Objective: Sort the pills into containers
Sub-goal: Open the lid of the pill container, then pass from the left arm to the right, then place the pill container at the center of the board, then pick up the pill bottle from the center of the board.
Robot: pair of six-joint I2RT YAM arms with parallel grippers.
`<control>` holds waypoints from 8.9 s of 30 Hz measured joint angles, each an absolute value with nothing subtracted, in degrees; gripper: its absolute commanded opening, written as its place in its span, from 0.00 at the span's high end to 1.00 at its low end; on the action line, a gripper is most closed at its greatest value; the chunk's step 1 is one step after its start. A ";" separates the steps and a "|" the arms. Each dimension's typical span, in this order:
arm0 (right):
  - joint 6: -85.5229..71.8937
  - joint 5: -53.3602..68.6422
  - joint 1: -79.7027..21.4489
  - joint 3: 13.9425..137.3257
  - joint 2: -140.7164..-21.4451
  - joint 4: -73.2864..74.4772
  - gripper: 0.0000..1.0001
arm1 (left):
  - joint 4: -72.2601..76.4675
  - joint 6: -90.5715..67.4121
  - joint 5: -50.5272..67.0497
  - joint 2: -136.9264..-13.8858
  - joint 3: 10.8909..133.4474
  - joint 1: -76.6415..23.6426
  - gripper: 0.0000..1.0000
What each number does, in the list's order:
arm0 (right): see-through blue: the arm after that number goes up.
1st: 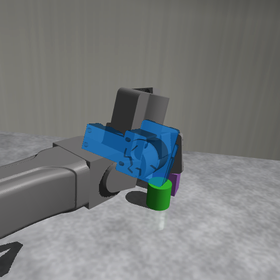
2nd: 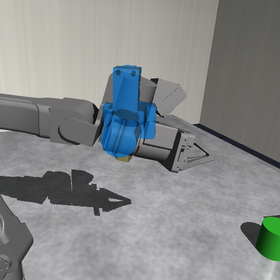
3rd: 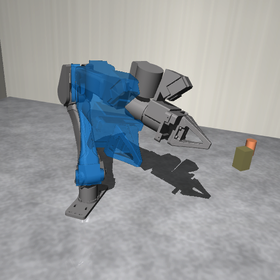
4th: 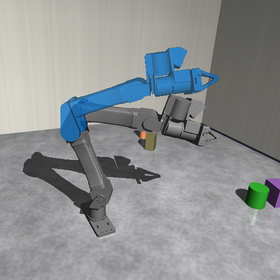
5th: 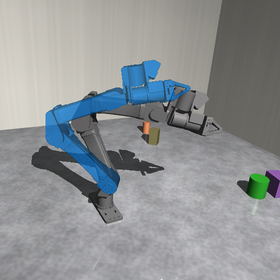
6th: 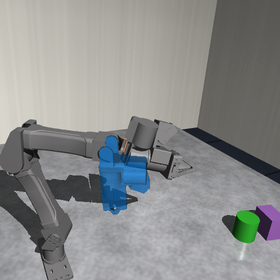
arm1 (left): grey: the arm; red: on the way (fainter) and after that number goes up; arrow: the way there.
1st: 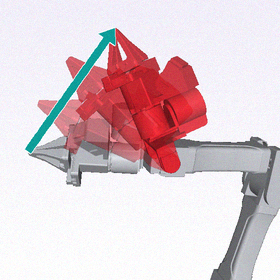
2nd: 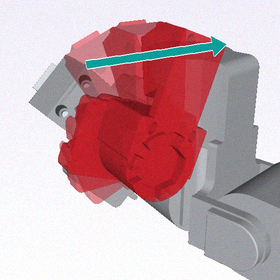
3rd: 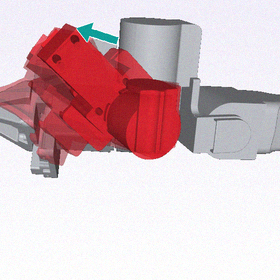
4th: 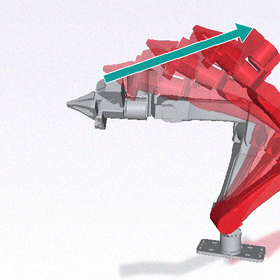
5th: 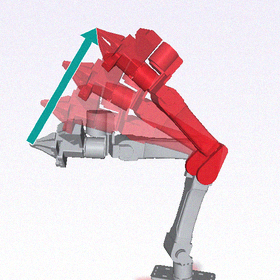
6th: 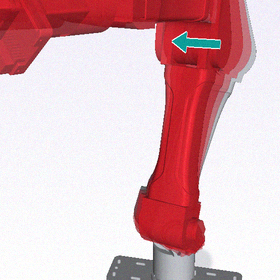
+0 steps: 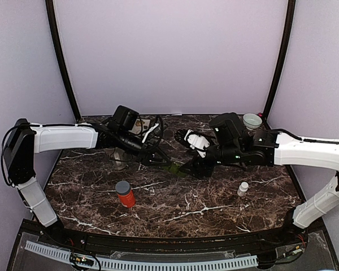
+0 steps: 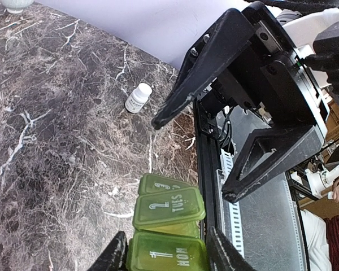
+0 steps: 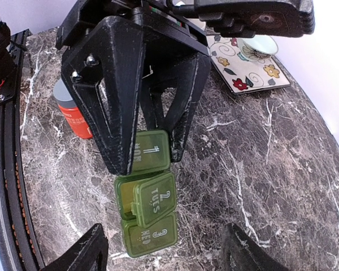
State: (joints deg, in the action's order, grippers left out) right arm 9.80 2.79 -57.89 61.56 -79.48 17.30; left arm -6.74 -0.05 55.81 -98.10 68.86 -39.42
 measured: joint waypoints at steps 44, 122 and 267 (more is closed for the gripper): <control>10.24 9.26 -56.84 66.54 -85.34 16.86 0.59 | -4.58 1.21 57.47 -96.62 66.72 -39.42 0.65; -0.34 25.39 -45.12 64.27 -89.30 12.03 1.00 | 7.86 -2.39 28.29 -80.40 55.27 -39.38 0.26; -38.92 19.68 -46.22 102.54 -113.47 2.50 0.49 | -6.92 -46.37 -33.32 -48.88 18.28 -49.41 0.20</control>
